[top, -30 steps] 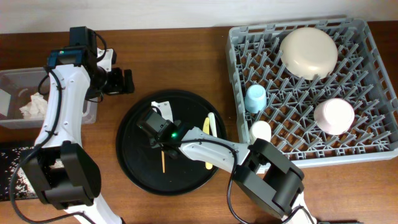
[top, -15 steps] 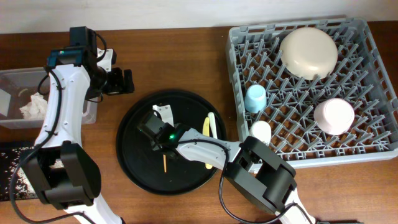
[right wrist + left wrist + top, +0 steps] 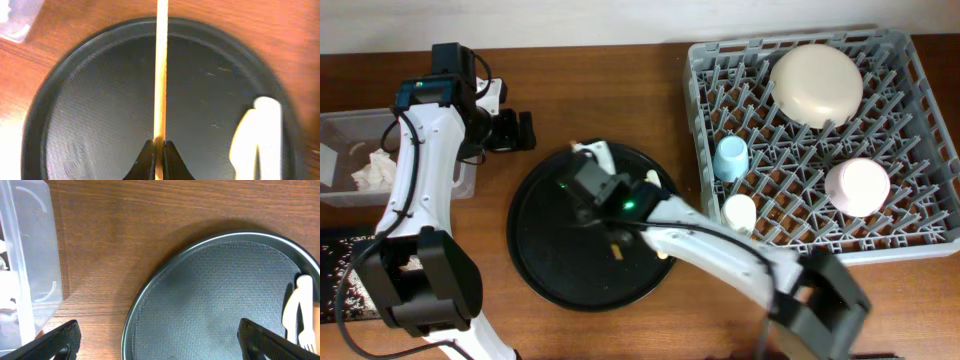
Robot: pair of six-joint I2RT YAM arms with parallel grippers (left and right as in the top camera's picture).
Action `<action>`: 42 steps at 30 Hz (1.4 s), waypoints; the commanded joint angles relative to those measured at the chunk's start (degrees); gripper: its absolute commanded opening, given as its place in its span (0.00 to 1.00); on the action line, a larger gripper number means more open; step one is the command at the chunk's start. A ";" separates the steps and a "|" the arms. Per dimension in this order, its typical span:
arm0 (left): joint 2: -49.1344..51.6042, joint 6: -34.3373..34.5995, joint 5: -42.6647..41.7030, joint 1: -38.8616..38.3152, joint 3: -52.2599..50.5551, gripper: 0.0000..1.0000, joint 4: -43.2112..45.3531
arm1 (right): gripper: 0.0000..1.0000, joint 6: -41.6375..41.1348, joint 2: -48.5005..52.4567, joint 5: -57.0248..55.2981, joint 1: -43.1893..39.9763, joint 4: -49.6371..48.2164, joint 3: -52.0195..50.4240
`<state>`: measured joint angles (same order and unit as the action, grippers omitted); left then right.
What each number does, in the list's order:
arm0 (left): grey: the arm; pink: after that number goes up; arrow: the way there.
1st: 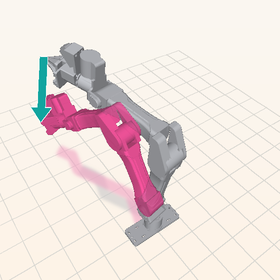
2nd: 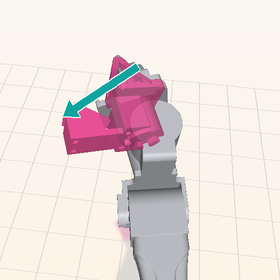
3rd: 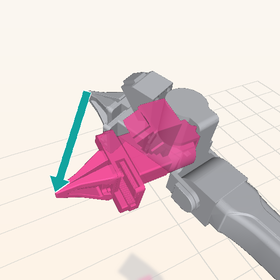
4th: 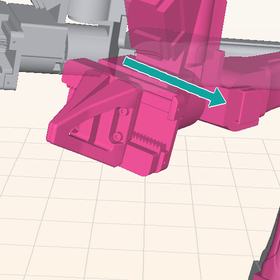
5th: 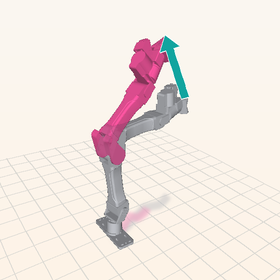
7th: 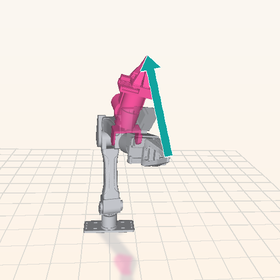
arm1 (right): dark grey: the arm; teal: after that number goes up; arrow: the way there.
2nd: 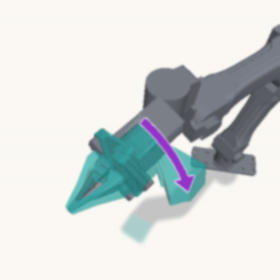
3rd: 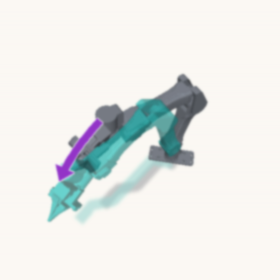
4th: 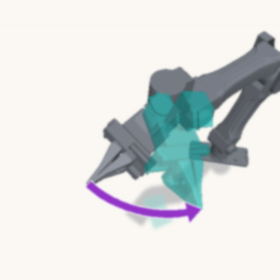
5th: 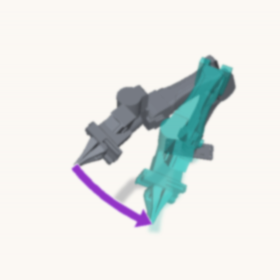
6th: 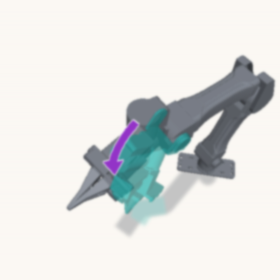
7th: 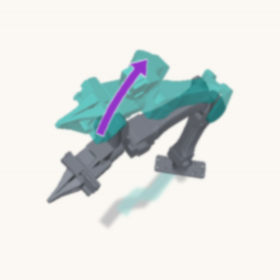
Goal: Sort waste into correct bins and load items into the dishwasher rack
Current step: 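Carry the chopstick into the rack beside the pink bowl and release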
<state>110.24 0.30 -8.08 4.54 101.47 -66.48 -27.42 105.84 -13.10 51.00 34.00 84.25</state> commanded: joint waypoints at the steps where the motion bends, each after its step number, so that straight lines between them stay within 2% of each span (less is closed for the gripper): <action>1: -0.55 0.55 0.44 0.13 0.59 1.00 0.04 | 0.04 3.43 -12.02 -1.14 -7.10 10.36 -0.02; 3: -0.55 0.57 0.44 0.13 0.59 1.00 0.04 | 0.04 12.39 -18.25 -1.11 -17.00 21.66 -0.02; 5: -0.55 0.57 0.44 0.13 0.59 1.00 0.04 | 0.04 15.87 -18.78 -1.09 -24.76 27.15 -0.04; 6: -0.55 0.57 0.44 0.13 0.59 1.00 0.04 | 0.04 20.15 -17.64 -1.07 -30.53 29.40 -0.04; 7: -0.55 0.57 0.44 0.13 0.59 1.00 0.04 | 0.04 23.52 -16.06 -1.07 -35.39 30.05 -0.07; 10: -0.55 0.55 0.44 0.13 0.59 1.00 0.04 | 0.04 24.20 -10.95 -0.22 -45.11 27.43 -0.07; 12: -0.55 0.57 0.44 0.13 0.59 1.00 0.04 | 0.04 24.59 -7.10 -0.11 -48.39 25.14 -0.09; 14: -0.55 0.57 0.44 0.13 0.59 1.00 0.04 | 0.04 30.05 -2.58 2.60 -49.20 21.35 -0.07; 15: -0.55 0.57 0.42 0.13 0.59 1.00 0.04 | 0.04 30.25 -1.11 2.60 -49.11 19.80 -0.09; 19: -0.55 0.57 0.44 0.13 0.59 1.00 0.04 | 0.04 36.44 -0.52 3.41 -49.16 20.68 -0.07; 23: -0.55 0.57 0.44 0.13 0.59 1.00 0.04 | 0.04 35.71 -0.72 3.45 -49.16 20.06 0.98; 25: -0.55 0.57 0.44 0.13 0.59 1.00 0.04 | 0.04 30.18 -2.34 3.45 -49.33 25.38 5.77; 26: -0.55 0.57 0.44 0.13 0.59 1.00 0.04 | 0.04 23.52 -4.07 3.39 -50.18 29.46 9.27; 27: -0.55 0.57 0.44 0.13 0.59 1.00 0.04 | 0.04 14.16 -5.60 3.43 -52.11 32.54 11.32; 28: -0.55 0.57 0.44 0.13 0.59 1.00 0.04 | 0.04 0.55 -9.35 3.43 -57.44 36.13 11.89; 29: -0.55 0.57 0.44 0.13 0.59 1.00 0.04 | 0.08 -5.79 -10.88 3.45 -61.35 39.23 11.87; 30: -0.55 0.57 0.44 0.13 0.59 1.00 0.04 | 0.25 -7.69 -11.21 3.45 -64.46 41.72 11.87; 31: -0.55 0.57 0.44 0.13 0.59 1.00 0.04 | 0.33 -7.87 -11.19 3.48 -68.32 44.04 10.99; 33: -0.55 0.57 0.44 0.13 0.59 1.00 0.04 | 0.35 -10.88 -11.19 3.65 -73.94 44.89 7.45; 35: -0.55 0.57 0.44 0.13 0.59 1.00 0.04 | 0.44 -15.63 -11.19 3.65 -77.15 44.13 3.76; 37: -0.55 0.57 0.44 0.13 0.59 1.00 0.04 | 0.47 -18.80 -11.19 3.43 -77.70 43.60 2.40; 40: -0.55 0.57 0.44 0.13 0.59 1.00 0.04 | 0.61 -25.51 -11.19 3.41 -77.70 42.16 0.11; 42: -0.55 0.57 0.44 0.13 0.59 1.00 0.04 | 0.60 -26.49 -11.19 3.41 -77.70 35.50 -3.87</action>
<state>110.24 0.30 -7.88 4.54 101.47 -66.41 -51.18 94.98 -9.08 -26.55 74.35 83.40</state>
